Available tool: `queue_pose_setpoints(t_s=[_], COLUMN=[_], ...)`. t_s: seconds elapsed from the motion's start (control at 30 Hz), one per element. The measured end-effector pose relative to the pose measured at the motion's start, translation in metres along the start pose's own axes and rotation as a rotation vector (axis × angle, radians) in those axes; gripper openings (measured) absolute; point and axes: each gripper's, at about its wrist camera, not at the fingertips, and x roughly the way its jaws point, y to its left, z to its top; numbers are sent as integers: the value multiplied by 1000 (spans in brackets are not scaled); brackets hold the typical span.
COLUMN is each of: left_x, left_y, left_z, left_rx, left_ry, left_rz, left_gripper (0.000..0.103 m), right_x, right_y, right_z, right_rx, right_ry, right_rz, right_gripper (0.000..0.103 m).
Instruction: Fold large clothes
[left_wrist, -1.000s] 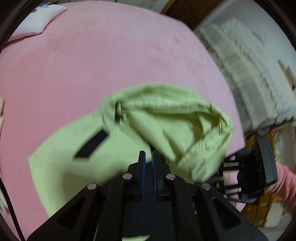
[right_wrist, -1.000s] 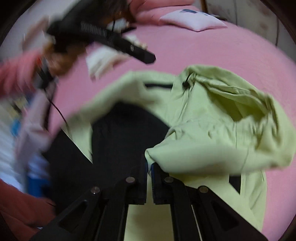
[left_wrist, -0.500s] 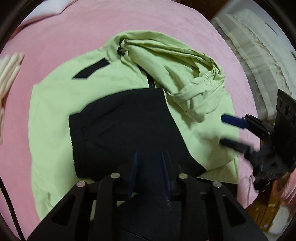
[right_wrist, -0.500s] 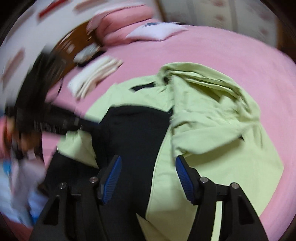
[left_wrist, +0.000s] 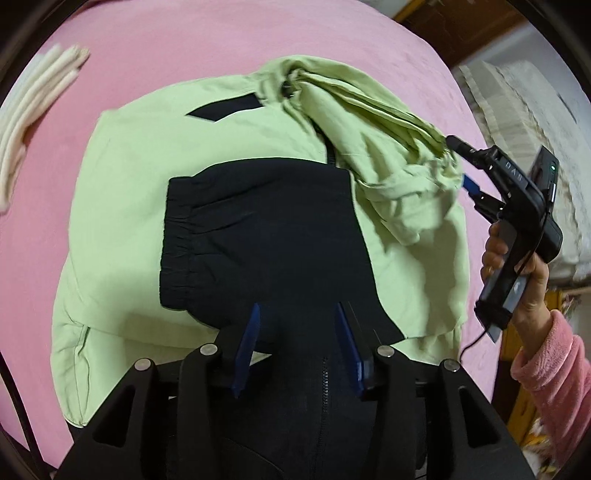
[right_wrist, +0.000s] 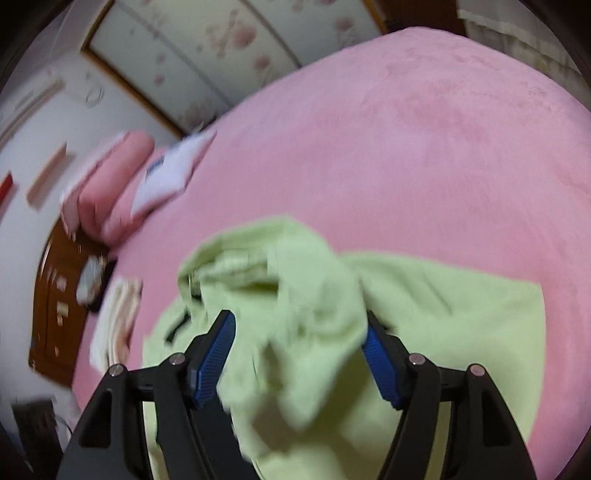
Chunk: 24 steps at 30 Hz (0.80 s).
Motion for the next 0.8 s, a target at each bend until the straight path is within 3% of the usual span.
queue_pose_setpoints(t_s=[0.07, 0.17, 0.27, 0.37, 0.43, 0.5, 0.57, 0.6, 0.7, 0.8], left_x=[0, -1, -6, -11, -15, -20, -26, -28, -33, -33], left_y=[7, 15, 23, 31, 37, 43, 48, 49, 55, 60], left_z=[6, 13, 17, 18, 16, 14, 12, 11, 7, 5], left_rx=[-31, -59, -85, -115, -138, -162, -180, -185, -200, -216], left_ry=[6, -3, -30, -50, -61, -65, -66, -68, -72, -60], left_rz=[-8, -10, 3, 9, 13, 16, 25, 30, 48, 58], left_gripper=[41, 41, 41, 42, 42, 44, 54, 59, 63, 69], right_x=[6, 6, -8, -29, -43, -53, -60, -61, -58, -52], right_y=[2, 10, 40, 87, 119, 144, 162, 173, 178, 167], right_z=[11, 23, 27, 20, 7, -10, -32, -50, -94, -128], right_rx=[43, 46, -106, -374, -548, -668, -785, -881, -1001, -975], right_ry=[6, 14, -52, -125, -140, -81, -3, 60, 217, 330], right_rz=[28, 93, 98, 101, 152, 262, 333, 357, 375, 364], right_gripper=[22, 13, 12, 12, 12, 12, 12, 12, 17, 43])
